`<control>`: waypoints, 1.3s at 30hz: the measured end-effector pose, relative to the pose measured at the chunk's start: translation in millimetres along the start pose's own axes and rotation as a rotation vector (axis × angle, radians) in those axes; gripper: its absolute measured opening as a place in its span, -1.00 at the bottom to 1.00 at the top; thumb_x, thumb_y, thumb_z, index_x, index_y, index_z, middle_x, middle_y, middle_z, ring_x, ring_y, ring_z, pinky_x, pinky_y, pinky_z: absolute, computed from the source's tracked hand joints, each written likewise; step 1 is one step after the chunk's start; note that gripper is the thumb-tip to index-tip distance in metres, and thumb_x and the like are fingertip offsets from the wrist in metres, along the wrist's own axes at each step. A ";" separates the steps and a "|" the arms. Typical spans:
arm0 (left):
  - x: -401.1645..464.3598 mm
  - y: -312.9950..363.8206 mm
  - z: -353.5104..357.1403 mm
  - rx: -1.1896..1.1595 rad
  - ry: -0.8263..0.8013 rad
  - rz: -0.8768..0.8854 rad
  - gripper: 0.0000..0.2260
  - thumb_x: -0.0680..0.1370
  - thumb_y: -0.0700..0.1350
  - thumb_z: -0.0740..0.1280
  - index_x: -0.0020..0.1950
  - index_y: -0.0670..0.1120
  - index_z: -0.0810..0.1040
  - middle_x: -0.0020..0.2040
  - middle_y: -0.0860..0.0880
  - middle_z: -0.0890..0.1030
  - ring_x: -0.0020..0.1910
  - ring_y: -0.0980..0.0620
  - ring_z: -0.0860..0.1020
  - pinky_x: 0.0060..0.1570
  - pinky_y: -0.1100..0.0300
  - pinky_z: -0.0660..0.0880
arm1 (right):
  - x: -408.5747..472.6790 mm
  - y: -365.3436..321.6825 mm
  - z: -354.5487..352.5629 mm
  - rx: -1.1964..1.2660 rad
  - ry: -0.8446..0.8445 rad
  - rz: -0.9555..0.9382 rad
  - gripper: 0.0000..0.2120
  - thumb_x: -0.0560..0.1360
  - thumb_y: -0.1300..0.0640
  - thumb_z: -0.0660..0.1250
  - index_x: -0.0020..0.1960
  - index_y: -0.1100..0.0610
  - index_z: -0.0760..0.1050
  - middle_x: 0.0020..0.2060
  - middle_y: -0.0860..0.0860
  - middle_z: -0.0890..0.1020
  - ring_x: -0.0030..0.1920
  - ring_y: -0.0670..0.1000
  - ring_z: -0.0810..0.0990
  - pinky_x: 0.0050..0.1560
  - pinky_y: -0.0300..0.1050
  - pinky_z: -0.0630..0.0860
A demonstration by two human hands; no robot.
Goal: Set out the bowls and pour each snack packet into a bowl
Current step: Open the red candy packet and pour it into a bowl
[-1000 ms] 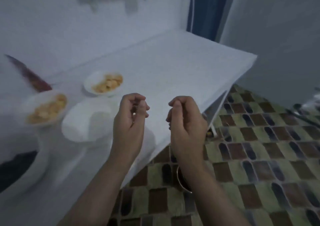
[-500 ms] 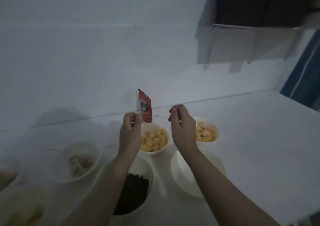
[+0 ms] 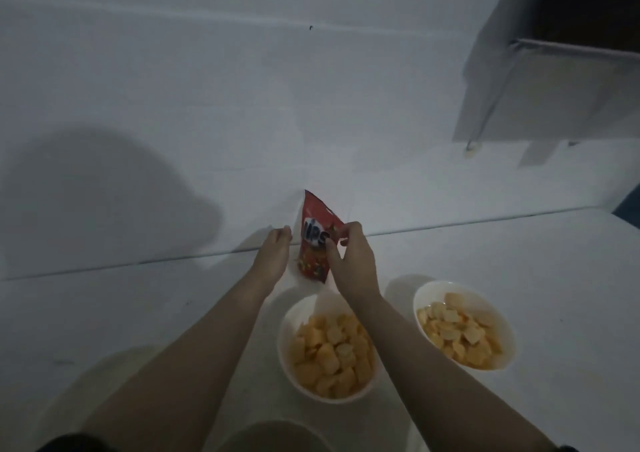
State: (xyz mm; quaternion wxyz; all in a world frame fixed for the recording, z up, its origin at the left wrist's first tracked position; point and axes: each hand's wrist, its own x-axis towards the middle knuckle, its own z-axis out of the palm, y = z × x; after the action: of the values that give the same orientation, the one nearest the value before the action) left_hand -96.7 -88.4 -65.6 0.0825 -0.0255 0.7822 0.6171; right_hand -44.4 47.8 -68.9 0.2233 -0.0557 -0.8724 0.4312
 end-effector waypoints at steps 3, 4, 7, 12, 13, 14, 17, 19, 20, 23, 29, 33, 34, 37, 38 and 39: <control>16.6 -0.9 17.5 0.015 -0.059 0.042 -0.56 0.69 0.06 -0.03 0.49 -0.14 0.27 0.33 0.07 0.34 0.38 0.02 0.31 0.27 0.25 0.23 | 11.7 8.6 6.9 0.034 0.082 0.020 -0.86 0.60 0.13 0.28 0.02 0.09 0.30 -0.10 -0.02 0.53 -0.12 -0.05 0.54 -0.23 -0.28 0.49; 19.2 0.3 22.6 0.012 -0.066 0.057 -0.55 0.70 0.05 -0.03 0.51 -0.14 0.24 0.31 0.06 0.33 0.39 0.04 0.29 0.24 0.28 0.21 | 15.0 11.2 9.5 0.057 0.098 0.026 -0.87 0.60 0.13 0.27 0.03 0.09 0.30 -0.10 -0.02 0.54 -0.11 -0.04 0.56 -0.22 -0.27 0.51; 37.3 -10.0 33.6 -0.020 -0.063 0.098 -0.55 0.69 0.08 0.00 0.47 -0.14 0.32 0.33 0.02 0.43 0.35 0.02 0.40 0.24 0.22 0.35 | 25.7 17.9 15.0 0.171 0.127 0.078 -0.90 0.62 0.12 0.25 0.10 0.09 0.37 -0.09 -0.07 0.58 -0.11 -0.08 0.59 -0.12 -0.21 0.56; 49.7 -21.2 35.5 -0.008 -0.099 0.142 -0.50 0.60 0.24 0.11 0.15 -0.13 0.61 0.06 -0.09 0.68 0.07 -0.06 0.65 0.07 0.05 0.59 | 35.3 21.0 13.3 0.324 0.205 0.147 -0.87 0.62 0.09 0.23 0.11 0.11 0.47 -0.12 -0.12 0.61 -0.08 -0.09 0.61 -0.02 -0.10 0.60; 45.9 -17.9 35.0 -0.033 -0.098 0.146 -0.53 0.61 0.23 0.12 0.12 -0.11 0.60 0.01 -0.07 0.69 0.02 -0.04 0.66 0.00 0.09 0.60 | 36.0 19.9 11.2 0.376 0.217 0.163 -0.89 0.62 0.09 0.23 0.10 0.10 0.47 -0.12 -0.14 0.61 -0.07 -0.11 0.62 -0.01 -0.05 0.61; 41.9 -15.5 34.6 -0.067 -0.084 0.138 -0.59 0.61 0.21 0.14 0.08 -0.09 0.57 -0.03 -0.03 0.68 -0.03 -0.01 0.67 -0.07 0.15 0.60 | 36.5 17.9 8.8 0.419 0.230 0.173 -0.90 0.62 0.09 0.23 0.09 0.08 0.47 -0.12 -0.14 0.61 -0.06 -0.11 0.62 0.00 -0.01 0.62; 23.1 -1.7 33.1 -0.114 -0.012 0.181 -0.58 0.56 0.25 0.17 0.15 -0.07 0.44 0.01 0.02 0.63 -0.03 0.07 0.65 -0.09 0.21 0.57 | 36.7 3.1 -2.9 0.517 0.267 0.170 -0.90 0.63 0.07 0.21 0.09 0.05 0.46 -0.07 -0.12 0.62 -0.04 -0.11 0.64 0.00 -0.02 0.63; 7.9 10.3 34.4 -0.114 0.048 0.226 -0.58 0.57 0.23 0.18 0.18 -0.09 0.42 0.01 0.05 0.61 -0.04 0.12 0.64 -0.15 0.28 0.56 | 34.0 -10.5 -13.5 0.577 0.279 0.165 -0.89 0.64 0.02 0.18 0.10 0.02 0.44 -0.03 -0.08 0.63 -0.03 -0.10 0.65 -0.03 -0.10 0.64; -0.1 17.1 35.2 -0.117 0.076 0.247 -0.61 0.58 0.21 0.18 0.18 -0.09 0.41 -0.01 0.07 0.61 -0.07 0.15 0.63 -0.19 0.33 0.55 | 31.7 -17.3 -20.0 0.600 0.287 0.161 -0.88 0.65 0.01 0.17 0.09 0.01 0.44 -0.04 -0.08 0.63 -0.04 -0.12 0.65 -0.07 -0.16 0.62; -27.0 37.6 41.4 -0.125 0.146 0.293 -0.59 0.56 0.24 0.19 0.15 -0.07 0.42 -0.03 0.07 0.62 -0.09 0.15 0.64 -0.16 0.28 0.56 | 20.6 -34.2 -43.1 0.651 0.315 0.142 -0.81 0.65 -0.02 0.16 0.04 0.08 0.44 -0.09 -0.05 0.62 -0.10 -0.13 0.64 -0.15 -0.27 0.57; -99.3 69.7 71.2 -0.152 0.101 0.360 -0.48 0.45 0.35 0.16 0.13 -0.05 0.41 -0.02 0.04 0.61 -0.07 0.09 0.64 -0.09 0.18 0.59 | -21.0 -52.8 -110.9 0.695 0.405 0.121 -0.76 0.65 -0.04 0.15 -0.06 0.10 0.44 -0.10 0.08 0.64 -0.08 0.08 0.66 -0.10 -0.06 0.60; -156.1 86.3 110.6 -0.160 0.033 0.386 -0.46 0.42 0.37 0.14 0.13 -0.04 0.40 -0.04 0.07 0.60 -0.10 0.12 0.62 -0.14 0.23 0.56 | -58.4 -50.2 -170.9 0.704 0.489 0.140 -0.77 0.65 -0.04 0.15 -0.04 0.07 0.48 -0.13 0.02 0.67 -0.08 0.05 0.68 -0.05 -0.06 0.64; -171.8 90.5 123.3 -0.162 0.008 0.391 -0.46 0.41 0.38 0.13 0.14 -0.03 0.39 -0.04 0.08 0.59 -0.10 0.13 0.62 -0.17 0.26 0.54 | -69.6 -46.8 -188.5 0.707 0.505 0.150 -0.78 0.65 -0.05 0.15 -0.04 0.03 0.49 -0.12 -0.02 0.68 -0.08 0.02 0.69 -0.02 -0.05 0.65; -209.3 99.9 153.6 -0.178 -0.074 0.391 -0.47 0.40 0.37 0.12 0.14 0.00 0.37 -0.05 0.11 0.57 -0.09 0.15 0.60 -0.22 0.31 0.49 | -99.3 -37.8 -234.0 0.701 0.526 0.160 -0.80 0.64 -0.07 0.16 -0.02 -0.03 0.51 -0.11 -0.09 0.69 -0.08 -0.06 0.70 -0.02 -0.10 0.64; -219.9 101.1 164.9 -0.179 -0.109 0.389 -0.49 0.40 0.36 0.12 0.14 0.01 0.37 -0.05 0.13 0.57 -0.10 0.16 0.60 -0.24 0.33 0.48 | -110.0 -34.1 -249.9 0.693 0.533 0.159 -0.81 0.64 -0.08 0.16 -0.02 -0.05 0.51 -0.13 -0.12 0.69 -0.09 -0.08 0.70 -0.06 -0.15 0.64; -230.8 101.4 176.2 -0.185 -0.145 0.388 -0.50 0.41 0.35 0.12 0.14 0.02 0.36 -0.05 0.15 0.56 -0.10 0.17 0.59 -0.26 0.34 0.48 | -120.9 -30.0 -265.6 0.683 0.541 0.155 -0.82 0.64 -0.08 0.16 -0.03 -0.06 0.50 -0.14 -0.14 0.69 -0.10 -0.10 0.70 -0.10 -0.20 0.63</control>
State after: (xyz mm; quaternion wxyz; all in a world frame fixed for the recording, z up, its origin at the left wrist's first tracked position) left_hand 133.5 92.2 29.2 0.0156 0.1621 0.7047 0.6905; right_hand 182.8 187.4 53.4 0.4160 -0.1548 -0.5832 0.6804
